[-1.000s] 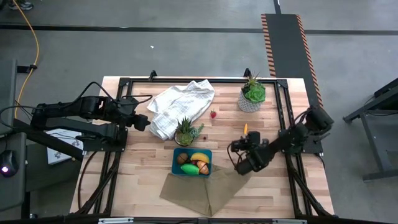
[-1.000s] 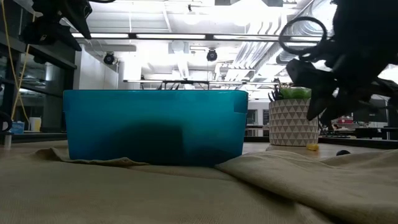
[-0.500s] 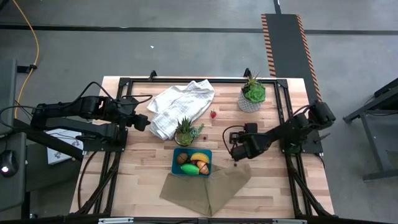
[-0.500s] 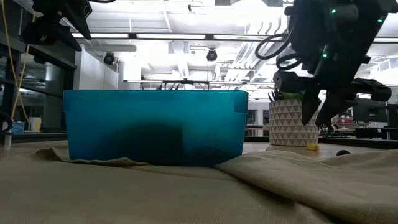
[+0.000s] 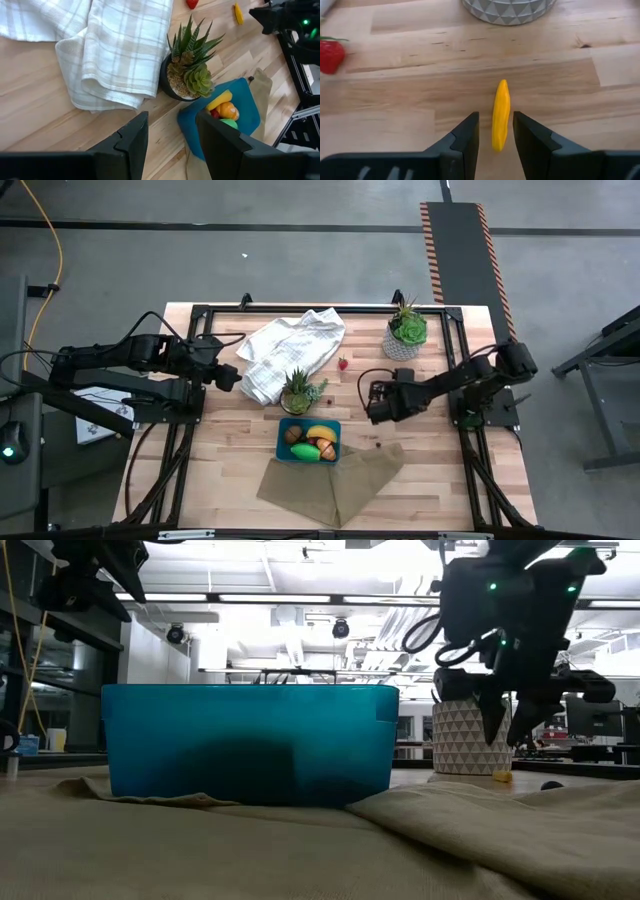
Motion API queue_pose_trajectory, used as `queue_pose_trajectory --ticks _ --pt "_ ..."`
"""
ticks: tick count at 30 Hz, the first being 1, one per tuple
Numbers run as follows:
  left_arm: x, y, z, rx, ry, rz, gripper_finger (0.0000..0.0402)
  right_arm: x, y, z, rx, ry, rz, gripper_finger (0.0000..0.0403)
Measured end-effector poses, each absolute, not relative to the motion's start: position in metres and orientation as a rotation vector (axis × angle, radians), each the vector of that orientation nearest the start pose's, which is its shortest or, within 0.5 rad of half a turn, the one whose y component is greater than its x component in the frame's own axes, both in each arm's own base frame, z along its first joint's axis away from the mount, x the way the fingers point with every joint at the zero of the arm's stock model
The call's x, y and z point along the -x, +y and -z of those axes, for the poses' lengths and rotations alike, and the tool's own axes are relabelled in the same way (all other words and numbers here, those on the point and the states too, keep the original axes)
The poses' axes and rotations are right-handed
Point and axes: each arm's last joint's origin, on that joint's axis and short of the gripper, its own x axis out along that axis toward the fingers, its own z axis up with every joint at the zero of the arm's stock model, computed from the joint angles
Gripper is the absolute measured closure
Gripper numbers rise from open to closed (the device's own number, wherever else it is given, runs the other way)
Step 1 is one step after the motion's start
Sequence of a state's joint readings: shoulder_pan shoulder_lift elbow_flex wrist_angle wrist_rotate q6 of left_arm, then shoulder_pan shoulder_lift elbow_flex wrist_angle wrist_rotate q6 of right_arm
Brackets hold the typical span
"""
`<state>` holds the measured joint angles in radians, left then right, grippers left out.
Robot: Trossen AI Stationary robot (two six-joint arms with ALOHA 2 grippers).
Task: Pick and placing Produce into tupperware
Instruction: Put the small corn into the blue bin
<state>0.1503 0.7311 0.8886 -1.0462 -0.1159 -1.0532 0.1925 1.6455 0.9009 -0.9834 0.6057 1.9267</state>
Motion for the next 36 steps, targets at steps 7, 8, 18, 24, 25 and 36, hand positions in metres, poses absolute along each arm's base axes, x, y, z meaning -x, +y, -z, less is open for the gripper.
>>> queue_pose_trajectory --ticks 7,8,18,24,25,36 --pt "-0.115 0.02 -0.302 0.997 0.685 -0.678 0.0245 -0.246 0.024 -0.154 -0.832 0.687 1.525 0.0295" --pt "-0.115 0.02 -0.302 0.997 0.686 -0.678 0.0245 -0.246 0.024 -0.154 -0.839 0.689 1.526 0.0295" --pt "-0.115 0.02 -0.302 0.991 0.69 -0.677 0.0245 -0.252 0.015 -0.143 -0.861 0.745 1.548 0.0295" --pt "-0.115 0.02 -0.302 0.984 0.696 -0.669 0.0245 -0.256 0.014 -0.137 -0.867 0.735 1.548 0.0295" --pt "-0.115 0.02 -0.302 0.977 0.7 -0.663 0.0245 -0.256 0.014 -0.136 -0.865 0.738 1.554 0.0295" --pt "-0.115 0.019 -0.302 0.99 0.723 -0.622 0.0245 -0.237 0.013 -0.107 -0.944 0.69 1.559 0.0295"
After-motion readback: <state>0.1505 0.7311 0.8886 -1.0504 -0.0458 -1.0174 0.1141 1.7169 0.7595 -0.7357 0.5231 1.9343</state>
